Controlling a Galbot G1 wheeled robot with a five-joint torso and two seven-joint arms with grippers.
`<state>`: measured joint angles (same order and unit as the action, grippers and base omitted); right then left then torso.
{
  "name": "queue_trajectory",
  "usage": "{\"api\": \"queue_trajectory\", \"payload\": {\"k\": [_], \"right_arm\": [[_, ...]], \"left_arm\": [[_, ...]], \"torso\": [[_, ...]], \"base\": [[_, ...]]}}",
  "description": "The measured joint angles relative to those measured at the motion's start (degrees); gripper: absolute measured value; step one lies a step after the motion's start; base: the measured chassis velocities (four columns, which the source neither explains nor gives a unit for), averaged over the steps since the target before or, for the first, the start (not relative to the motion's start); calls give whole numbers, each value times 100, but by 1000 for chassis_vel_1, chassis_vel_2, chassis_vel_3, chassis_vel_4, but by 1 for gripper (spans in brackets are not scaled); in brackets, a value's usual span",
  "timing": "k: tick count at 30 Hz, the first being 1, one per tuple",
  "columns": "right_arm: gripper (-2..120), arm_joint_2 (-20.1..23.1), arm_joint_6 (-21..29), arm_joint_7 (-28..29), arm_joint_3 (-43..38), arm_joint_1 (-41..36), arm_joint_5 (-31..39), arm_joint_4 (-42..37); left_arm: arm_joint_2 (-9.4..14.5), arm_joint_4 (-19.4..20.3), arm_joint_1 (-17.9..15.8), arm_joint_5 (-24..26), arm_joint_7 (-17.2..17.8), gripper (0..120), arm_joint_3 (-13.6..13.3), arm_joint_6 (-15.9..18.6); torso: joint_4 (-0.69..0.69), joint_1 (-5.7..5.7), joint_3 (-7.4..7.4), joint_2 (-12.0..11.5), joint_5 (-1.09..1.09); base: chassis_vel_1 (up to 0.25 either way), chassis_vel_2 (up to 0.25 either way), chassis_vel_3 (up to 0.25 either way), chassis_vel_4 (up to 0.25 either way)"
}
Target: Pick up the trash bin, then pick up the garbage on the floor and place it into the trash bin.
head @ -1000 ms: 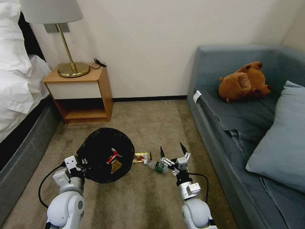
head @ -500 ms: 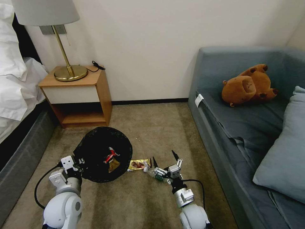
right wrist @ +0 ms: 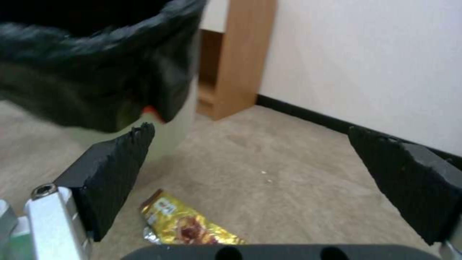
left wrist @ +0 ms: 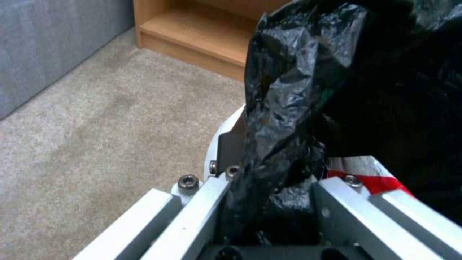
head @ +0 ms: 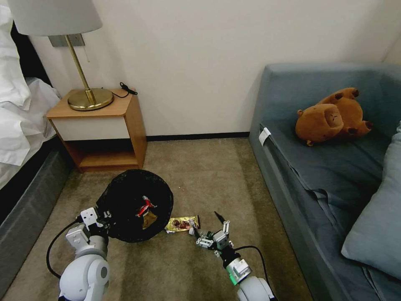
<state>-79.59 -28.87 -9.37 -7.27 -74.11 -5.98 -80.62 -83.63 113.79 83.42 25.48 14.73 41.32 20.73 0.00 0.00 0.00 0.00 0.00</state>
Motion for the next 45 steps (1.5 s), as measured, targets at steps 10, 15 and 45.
{"api": "queue_trajectory", "payload": {"k": [10,15,45], "right_arm": [[100,314,63,-377,375,684,-120,641],[100,439,210,-983,399,953,-197,965],[100,195,78,-2695,181,2524,402,4034]], "left_arm": [[-109,0,47,-54,12,1,63,-20],[-165,18,65,-102,15,1,66,-32],[-617,262,415,-646,42,1,-14,-223]], "torso": [[1,0,0,0,0],[0,0,0,0,0],[1,0,0,0,0]], "base": [[0,0,0,0],[0,0,0,0],[0,0,0,0]]}}
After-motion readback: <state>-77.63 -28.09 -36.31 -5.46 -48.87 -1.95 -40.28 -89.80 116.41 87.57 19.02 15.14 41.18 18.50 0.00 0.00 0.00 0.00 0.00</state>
